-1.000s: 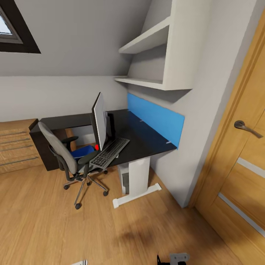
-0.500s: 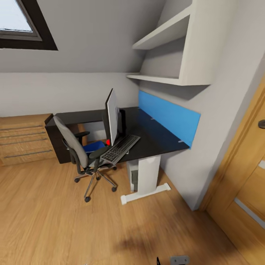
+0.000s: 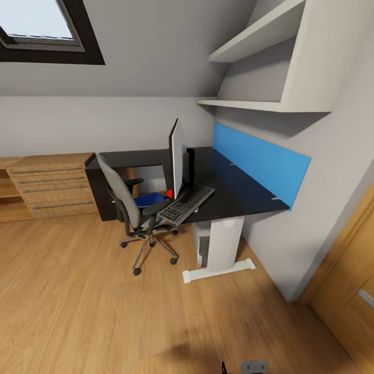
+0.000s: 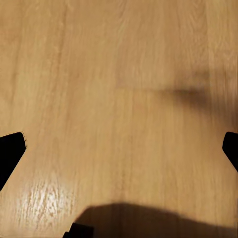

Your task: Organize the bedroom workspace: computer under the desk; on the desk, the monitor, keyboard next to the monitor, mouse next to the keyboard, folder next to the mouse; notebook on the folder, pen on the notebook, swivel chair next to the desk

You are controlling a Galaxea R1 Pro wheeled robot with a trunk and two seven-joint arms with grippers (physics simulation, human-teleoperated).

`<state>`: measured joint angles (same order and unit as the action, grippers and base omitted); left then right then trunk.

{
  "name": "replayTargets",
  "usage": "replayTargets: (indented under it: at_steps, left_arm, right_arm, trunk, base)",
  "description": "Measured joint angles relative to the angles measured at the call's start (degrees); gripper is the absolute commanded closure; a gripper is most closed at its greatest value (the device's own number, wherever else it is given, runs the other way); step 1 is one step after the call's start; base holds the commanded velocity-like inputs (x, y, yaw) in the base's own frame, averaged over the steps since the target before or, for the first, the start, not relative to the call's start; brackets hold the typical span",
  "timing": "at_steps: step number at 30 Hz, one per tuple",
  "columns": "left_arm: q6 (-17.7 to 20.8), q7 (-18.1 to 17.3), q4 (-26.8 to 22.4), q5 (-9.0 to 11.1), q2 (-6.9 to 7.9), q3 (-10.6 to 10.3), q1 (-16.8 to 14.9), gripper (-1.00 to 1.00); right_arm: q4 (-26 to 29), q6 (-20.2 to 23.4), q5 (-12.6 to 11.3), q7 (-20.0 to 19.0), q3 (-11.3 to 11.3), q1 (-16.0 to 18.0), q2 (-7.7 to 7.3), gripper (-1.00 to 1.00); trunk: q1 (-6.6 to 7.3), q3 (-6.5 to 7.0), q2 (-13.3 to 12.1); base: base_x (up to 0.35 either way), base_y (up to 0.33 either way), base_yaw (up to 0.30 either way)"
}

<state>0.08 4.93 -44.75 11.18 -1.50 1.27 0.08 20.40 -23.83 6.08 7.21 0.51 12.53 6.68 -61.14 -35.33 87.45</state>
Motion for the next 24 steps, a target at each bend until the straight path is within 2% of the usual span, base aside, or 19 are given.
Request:
replayTargets:
  at_steps: [9,24]
  left_arm:
    - [0.00,0.00,0.00,0.02,0.01,0.00,0.00,-1.00]
    - [0.07,0.09,2.85,0.16,0.12,0.16,0.00,-1.00]
  right_arm:
    - [0.04,-0.14,0.00,0.00,-0.04,0.00,-0.09,-1.00]
    - [0.00,-0.19,0.08,0.00,-0.04,0.00,-0.13,-1.00]
  trunk:
    - [-1.98,-2.28,3.61]
    - [-5.27,-5.32,9.63]
  base:
    - [0.000,0.000,0.155]
    - [0.000,0.000,0.017]
